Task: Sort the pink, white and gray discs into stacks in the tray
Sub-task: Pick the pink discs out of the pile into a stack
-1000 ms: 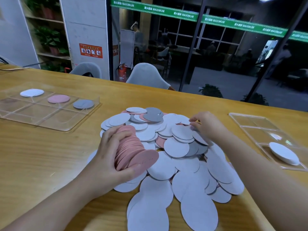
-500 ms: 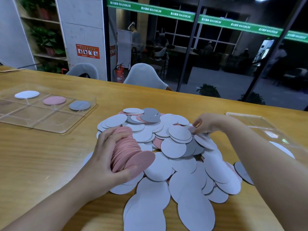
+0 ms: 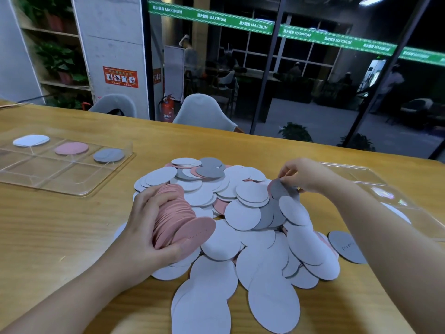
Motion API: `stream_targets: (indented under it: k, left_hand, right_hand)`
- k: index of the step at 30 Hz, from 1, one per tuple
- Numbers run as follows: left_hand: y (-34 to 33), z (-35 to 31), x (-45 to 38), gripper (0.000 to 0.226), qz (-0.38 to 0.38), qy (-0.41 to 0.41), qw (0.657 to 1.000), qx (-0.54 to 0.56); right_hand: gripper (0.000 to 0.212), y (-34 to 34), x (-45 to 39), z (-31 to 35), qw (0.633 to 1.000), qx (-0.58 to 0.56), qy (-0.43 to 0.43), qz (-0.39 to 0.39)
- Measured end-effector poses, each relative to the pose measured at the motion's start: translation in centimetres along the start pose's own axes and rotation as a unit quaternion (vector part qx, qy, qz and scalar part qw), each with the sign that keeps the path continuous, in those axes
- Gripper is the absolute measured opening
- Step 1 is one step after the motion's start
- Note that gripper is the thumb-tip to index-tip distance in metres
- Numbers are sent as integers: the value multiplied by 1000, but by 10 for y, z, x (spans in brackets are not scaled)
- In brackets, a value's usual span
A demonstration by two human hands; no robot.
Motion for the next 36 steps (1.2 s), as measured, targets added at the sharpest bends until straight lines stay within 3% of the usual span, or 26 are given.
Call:
stream_targets:
  k: [9, 16, 24, 28, 32, 34, 36]
  left_hand:
    - [1, -1, 1, 75, -5, -5, 1000, 0]
    - [0, -2, 1, 73, -8, -7, 1000, -4]
    - [-1, -1, 1, 73, -12, -4, 1000, -9]
    - [-1, -2, 1, 74, -14, -3, 1000, -8]
    - [-2, -3, 3, 73, -12, -3, 1000, -9]
    - [-3, -2, 2, 72, -12, -1, 1000, -8]
    - [-3, -3, 2, 72, -10, -2, 1000, -9]
  right_hand:
    - [16, 1, 26, 3, 997, 22, 61, -37]
    - [23, 9, 39, 1, 997, -17, 43, -63]
    - [12, 10, 49, 6, 998, 54, 16, -11]
    - [4, 16, 53, 5, 998, 1, 40, -52]
    - [9, 33, 67, 16, 978, -43, 117, -168]
    - [17, 40, 80, 25, 962, -102, 143, -209]
    - [16, 39, 93, 37, 946, -193, 170, -197]
Point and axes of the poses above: each hand's wrist, its own x-axis away from the middle knuckle, its own y-axis out of the back of the hand, z = x × y, the point moved 8 cm from there along -x, towards the middle knuckle, and after that the axes turned 10 degrees about x, right-handed, at the moved point
